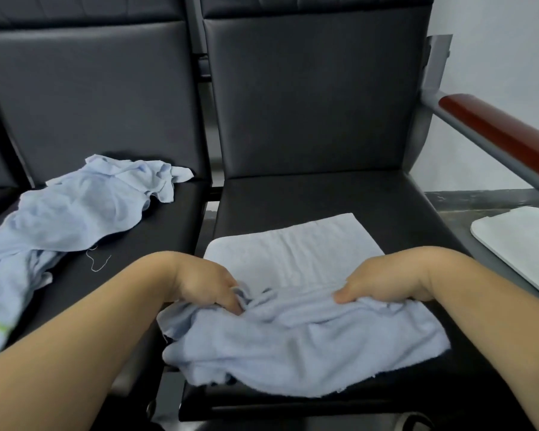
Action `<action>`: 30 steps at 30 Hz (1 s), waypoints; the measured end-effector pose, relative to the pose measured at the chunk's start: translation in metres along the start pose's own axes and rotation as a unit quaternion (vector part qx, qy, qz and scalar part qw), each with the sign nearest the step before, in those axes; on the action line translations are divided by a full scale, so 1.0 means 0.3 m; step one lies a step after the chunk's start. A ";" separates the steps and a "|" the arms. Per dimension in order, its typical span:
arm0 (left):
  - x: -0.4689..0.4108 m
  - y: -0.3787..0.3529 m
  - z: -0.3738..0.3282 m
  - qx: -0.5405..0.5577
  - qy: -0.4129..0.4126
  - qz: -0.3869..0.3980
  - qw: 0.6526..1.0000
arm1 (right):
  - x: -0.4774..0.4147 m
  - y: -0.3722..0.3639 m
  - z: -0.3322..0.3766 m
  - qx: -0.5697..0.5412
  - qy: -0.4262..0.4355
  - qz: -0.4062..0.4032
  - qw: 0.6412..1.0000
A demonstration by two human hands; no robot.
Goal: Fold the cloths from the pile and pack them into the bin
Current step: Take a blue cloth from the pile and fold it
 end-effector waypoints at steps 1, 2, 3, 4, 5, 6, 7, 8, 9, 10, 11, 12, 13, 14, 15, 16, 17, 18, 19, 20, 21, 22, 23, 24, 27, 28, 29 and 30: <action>0.007 -0.003 0.004 -0.002 -0.002 0.004 1.000 | 0.008 -0.004 0.000 0.004 0.005 0.007 1.000; 0.007 -0.003 0.009 -0.004 -0.006 -0.010 1.000 | 0.014 -0.007 -0.003 0.010 0.012 0.004 1.000; 0.004 0.001 0.013 -0.009 -0.013 -0.037 0.999 | 0.021 -0.006 -0.003 0.014 0.023 -0.010 1.000; -0.002 0.006 0.020 -0.017 -0.021 -0.069 0.997 | 0.028 -0.001 -0.005 0.018 0.029 -0.032 0.999; -0.008 0.012 0.028 -0.027 -0.027 -0.101 0.994 | 0.030 0.009 -0.009 0.023 0.033 -0.063 0.997; -0.014 0.016 0.036 -0.035 -0.028 -0.132 0.990 | 0.030 0.021 -0.016 0.027 0.034 -0.087 0.995; -0.019 0.017 0.044 -0.038 -0.028 -0.161 0.986 | 0.034 0.029 -0.018 0.022 0.038 -0.101 0.994; -0.023 0.019 0.048 -0.037 -0.030 -0.184 0.982 | 0.036 0.039 -0.018 0.009 0.043 -0.107 0.993; -0.027 0.021 0.051 -0.032 -0.035 -0.201 0.978 | 0.039 0.044 -0.018 -0.009 0.051 -0.106 0.993; -0.029 0.025 0.052 -0.026 -0.042 -0.215 0.975 | 0.035 0.051 -0.019 -0.031 0.058 -0.103 0.992; -0.033 0.030 0.049 -0.021 -0.050 -0.232 0.971 | 0.031 0.061 -0.017 -0.054 0.068 -0.103 0.991; -0.037 0.035 0.046 -0.018 -0.056 -0.251 0.966 | 0.027 0.068 -0.012 -0.071 0.078 -0.106 0.989; -0.043 0.040 0.042 -0.017 -0.058 -0.271 0.961 | 0.019 0.074 -0.006 -0.080 0.086 -0.114 0.987; -0.047 0.043 0.037 -0.019 -0.058 -0.288 0.956 | 0.002 0.083 -0.006 -0.082 0.092 -0.133 0.984; -0.051 0.047 0.032 -0.022 -0.055 -0.302 0.952 | -0.020 0.092 -0.004 -0.084 0.091 -0.161 0.979; -0.056 0.050 0.031 -0.022 -0.051 -0.312 0.949 | -0.045 0.099 -0.005 -0.082 0.086 -0.198 0.973; -0.060 0.053 0.031 -0.020 -0.047 -0.317 0.947 | -0.063 0.104 -0.005 -0.079 0.084 -0.240 0.964; -0.065 0.054 0.033 -0.022 -0.045 -0.321 0.946 | -0.082 0.110 -0.007 -0.068 0.086 -0.278 0.954; -0.074 0.061 0.037 -0.027 -0.045 -0.325 0.944 | -0.103 0.116 -0.004 -0.056 0.089 -0.306 0.946; -0.081 0.063 0.043 -0.036 -0.046 -0.334 0.941 | -0.115 0.116 -0.003 -0.044 0.091 -0.321 0.942; -0.091 0.067 0.049 -0.044 -0.045 -0.345 0.936 | -0.132 0.118 0.001 -0.036 0.095 -0.335 0.937; -0.100 0.072 0.055 -0.051 -0.041 -0.357 0.932 | -0.144 0.120 0.005 -0.033 0.097 -0.345 0.933; -0.110 0.077 0.062 -0.057 -0.036 -0.368 0.927 | -0.159 0.119 0.009 -0.034 0.102 -0.360 0.927; -0.116 0.080 0.066 -0.063 -0.031 -0.378 0.923 | -0.172 0.117 0.011 -0.041 0.108 -0.369 0.922; -0.134 0.087 0.070 -0.072 -0.019 -0.400 0.914 | -0.195 0.112 0.015 -0.059 0.126 -0.378 0.915; -0.138 0.089 0.070 -0.072 -0.019 -0.401 0.913 | -0.201 0.116 0.014 -0.051 0.124 -0.369 0.920; -0.138 0.091 0.067 -0.073 -0.020 -0.397 0.915 | -0.204 0.121 0.012 -0.043 0.115 -0.355 0.927; -0.137 0.095 0.065 -0.073 -0.020 -0.387 0.919 | -0.202 0.129 0.011 -0.038 0.102 -0.332 0.937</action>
Point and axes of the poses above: each hand's wrist, its own x-axis away from the middle knuckle, its own y-axis out of the back of the hand, z = x × y, the point moved 1 cm from there along -x, towards the middle knuckle, and after that the axes turned 4 degrees about -y, right-handed, at the moved point
